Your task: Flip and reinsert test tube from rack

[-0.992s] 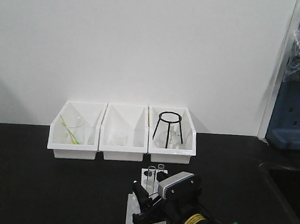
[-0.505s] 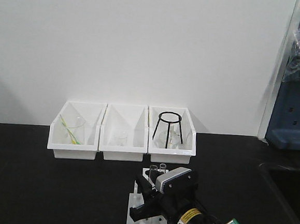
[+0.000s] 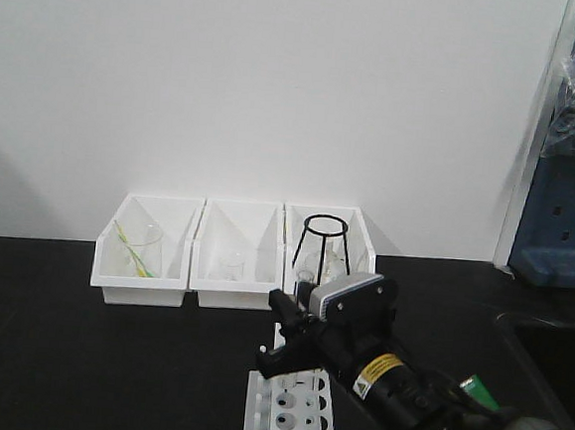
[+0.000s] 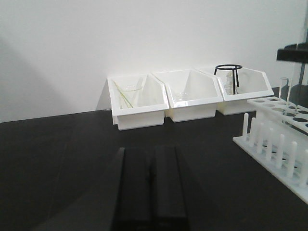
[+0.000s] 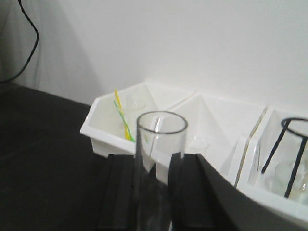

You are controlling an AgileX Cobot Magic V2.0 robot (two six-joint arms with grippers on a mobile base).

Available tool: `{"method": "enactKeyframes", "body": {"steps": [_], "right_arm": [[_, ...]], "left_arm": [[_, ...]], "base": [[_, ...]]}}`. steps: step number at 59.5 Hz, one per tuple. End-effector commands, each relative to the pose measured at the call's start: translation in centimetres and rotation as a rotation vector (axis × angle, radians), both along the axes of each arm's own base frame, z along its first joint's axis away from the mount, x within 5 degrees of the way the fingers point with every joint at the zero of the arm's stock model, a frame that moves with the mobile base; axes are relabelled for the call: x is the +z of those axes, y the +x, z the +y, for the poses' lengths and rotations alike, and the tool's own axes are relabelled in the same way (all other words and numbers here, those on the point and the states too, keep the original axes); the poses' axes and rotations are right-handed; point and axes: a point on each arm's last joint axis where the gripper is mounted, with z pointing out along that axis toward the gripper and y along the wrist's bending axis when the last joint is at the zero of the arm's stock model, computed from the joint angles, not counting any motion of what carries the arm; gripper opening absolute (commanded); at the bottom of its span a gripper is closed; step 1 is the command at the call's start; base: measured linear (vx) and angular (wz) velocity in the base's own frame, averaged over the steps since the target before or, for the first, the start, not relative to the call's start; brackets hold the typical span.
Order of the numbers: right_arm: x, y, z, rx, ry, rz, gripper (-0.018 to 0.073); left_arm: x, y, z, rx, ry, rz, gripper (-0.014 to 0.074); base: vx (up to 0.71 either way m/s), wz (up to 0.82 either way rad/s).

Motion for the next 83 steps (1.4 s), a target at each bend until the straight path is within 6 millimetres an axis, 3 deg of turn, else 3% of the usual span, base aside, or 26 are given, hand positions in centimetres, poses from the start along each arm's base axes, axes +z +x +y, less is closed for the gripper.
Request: {"method": "enactKeyframes", "body": {"steps": [1,14,20,23,33,37,41,46,49,53,59,64,73,83], "right_arm": [[6.9,-0.9,-0.5,-0.001,0.089,-0.173,-0.0015],[13.1,-2.4,-1.5,-0.028,0.088,-0.223,-0.0013],[15.0,-3.1,-1.9,-0.049,-0.04,-0.271,-0.0013],[15.6,-3.4,-1.9,-0.057,-0.222,-0.343,-0.0013],[15.1,-3.7,-2.5,-0.02,-1.186,-0.657,-0.0013],[14.5,-3.6,-2.9,0.008,-1.376,-0.686,-0.0013],[14.3,-3.6,-3.0,0.018,-1.421,-0.679,-0.0012],[14.5,-3.6,-2.9,-0.003,-1.343,-0.659,-0.0011],[15.0,-3.6,-2.8,-0.041,-1.202,-0.62,-0.0011],[16.3,-3.7,-3.1,-0.127,-0.85,-0.503,-0.0011],[18.0,-3.7,-4.5,-0.267,-0.18,-0.247,-0.0011],[18.1,-3.4,-5.4,-0.327,0.155,-0.098,-0.0011],[16.7,-2.8,-5.0,-0.316,0.154,-0.117,-0.0011],[12.7,-3.5,-4.5,-0.208,0.264,-0.24,-0.0011]], "left_arm": [[1.0,-0.1,0.0,0.0,-0.012,-0.094,-0.0006],[1.0,-0.1,0.0,0.0,-0.012,-0.094,-0.0006],[1.0,-0.1,0.0,0.0,-0.012,-0.094,-0.0006],[1.0,-0.1,0.0,0.0,-0.012,-0.094,-0.0006],[1.0,-0.1,0.0,0.0,-0.012,-0.094,-0.0006],[1.0,-0.1,0.0,0.0,-0.012,-0.094,-0.0006],[1.0,-0.1,0.0,0.0,-0.012,-0.094,-0.0006],[1.0,-0.1,0.0,0.0,-0.012,-0.094,-0.0006],[1.0,-0.1,0.0,0.0,-0.012,-0.094,-0.0006],[1.0,-0.1,0.0,0.0,-0.012,-0.094,-0.0006],[1.0,-0.1,0.0,0.0,-0.012,-0.094,-0.0006],[1.0,-0.1,0.0,0.0,-0.012,-0.094,-0.0006],[1.0,-0.1,0.0,0.0,-0.012,-0.094,-0.0006],[1.0,-0.1,0.0,0.0,-0.012,-0.094,-0.0006]], "base": [[0.0,0.0],[0.0,0.0],[0.0,0.0],[0.0,0.0],[0.0,0.0],[0.0,0.0],[0.0,0.0],[0.0,0.0],[0.0,0.0],[0.0,0.0],[0.0,0.0],[0.0,0.0],[0.0,0.0],[0.0,0.0]]}}
